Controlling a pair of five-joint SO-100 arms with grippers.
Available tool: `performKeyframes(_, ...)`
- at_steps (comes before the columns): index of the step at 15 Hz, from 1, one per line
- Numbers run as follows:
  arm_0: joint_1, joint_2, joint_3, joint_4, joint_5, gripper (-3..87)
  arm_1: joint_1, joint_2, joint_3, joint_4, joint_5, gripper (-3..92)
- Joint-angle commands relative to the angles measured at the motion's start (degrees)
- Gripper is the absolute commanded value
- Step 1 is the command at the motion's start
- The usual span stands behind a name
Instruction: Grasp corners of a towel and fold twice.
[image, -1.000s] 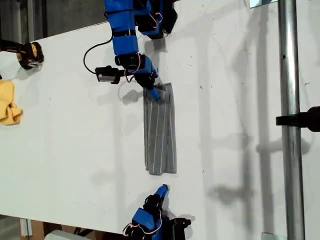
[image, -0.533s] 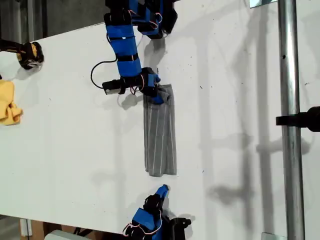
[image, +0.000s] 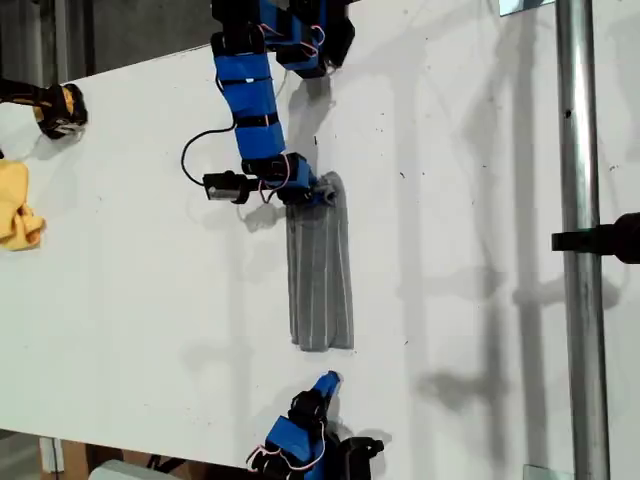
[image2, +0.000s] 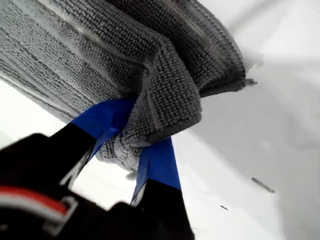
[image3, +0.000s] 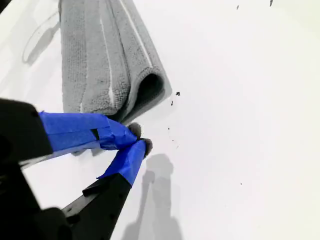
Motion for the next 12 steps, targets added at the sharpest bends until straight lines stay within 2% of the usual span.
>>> performKeyframes(1, 0.53, 0.35, -1.05, 0.44, -0.44, -1.0, -1.23, 10.20, -1.32, 0.97, 0.00, -0.2)
performKeyframes(4, 0.53, 0.35, -1.41, 0.18, -0.26, -1.0, 0.53, 35.24, 15.82, -0.88, 0.53, -0.2)
performKeyframes(7, 0.09, 0.35, -1.41, 0.00, 0.18, -1.0, 2.20, 62.75, 33.05, 7.91, 5.54, -0.2)
performKeyframes(10, -0.44, 0.35, -1.67, -0.09, 0.62, -1.0, 4.48, 89.65, 40.34, 26.54, 10.81, -0.2)
performKeyframes(12, -0.53, 0.35, -2.02, -0.09, 0.79, -1.0, 4.92, 90.18, 41.40, 23.82, 9.84, -0.2)
